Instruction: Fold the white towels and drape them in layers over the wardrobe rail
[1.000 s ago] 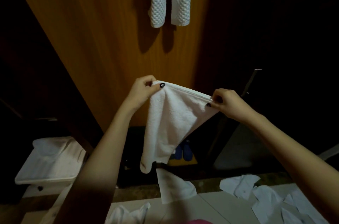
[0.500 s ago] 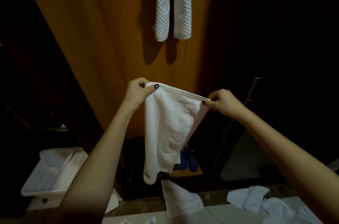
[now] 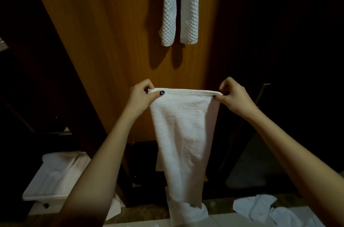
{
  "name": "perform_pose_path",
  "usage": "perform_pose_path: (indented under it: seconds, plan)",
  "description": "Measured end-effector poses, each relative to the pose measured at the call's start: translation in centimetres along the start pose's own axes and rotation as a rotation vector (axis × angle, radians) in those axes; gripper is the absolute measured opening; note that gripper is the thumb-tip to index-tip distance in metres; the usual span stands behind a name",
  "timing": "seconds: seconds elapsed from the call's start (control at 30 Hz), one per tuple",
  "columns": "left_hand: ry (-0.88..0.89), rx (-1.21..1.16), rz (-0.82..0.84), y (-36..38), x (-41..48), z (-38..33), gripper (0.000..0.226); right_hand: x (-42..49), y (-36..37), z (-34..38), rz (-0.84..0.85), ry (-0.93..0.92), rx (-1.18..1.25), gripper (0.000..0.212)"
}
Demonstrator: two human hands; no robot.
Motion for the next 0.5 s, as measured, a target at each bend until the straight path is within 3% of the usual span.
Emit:
perform_pose_path:
  seconds: [0.1,0.2,0.33,0.5]
  plan:
    - [0.052,-0.040,0.100,0.6,0.1,-0.8,0.028,0.3,0.0,-0.2,0.068,-0.009,-0.068,0.004]
    - [0.028,-0.038,0.226,1.5,0.4,-1.2,0.020,0.2,0.4,-0.6,0.145,-0.022,-0.060,0.010]
    - [-0.047,0.189,0.299,1.8,0.8,-1.2,0.008,0.0,0.7,-0.8,0.141,-0.044,-0.058,0.014]
    - [-0.092,0.097,0.089,1.2,0.7,-0.3,0.027,0.2,1.4,-1.3,0.099,0.004,-0.066,0.016]
Point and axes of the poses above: each hand's wrist, its own x-axis towards the middle knuckle, its own y-axis out of the palm, z = x × y, the point moved 10 cm from there along x, towards the middle knuckle, and after that the axes turned 8 degrees about z, right-handed, at the moved point
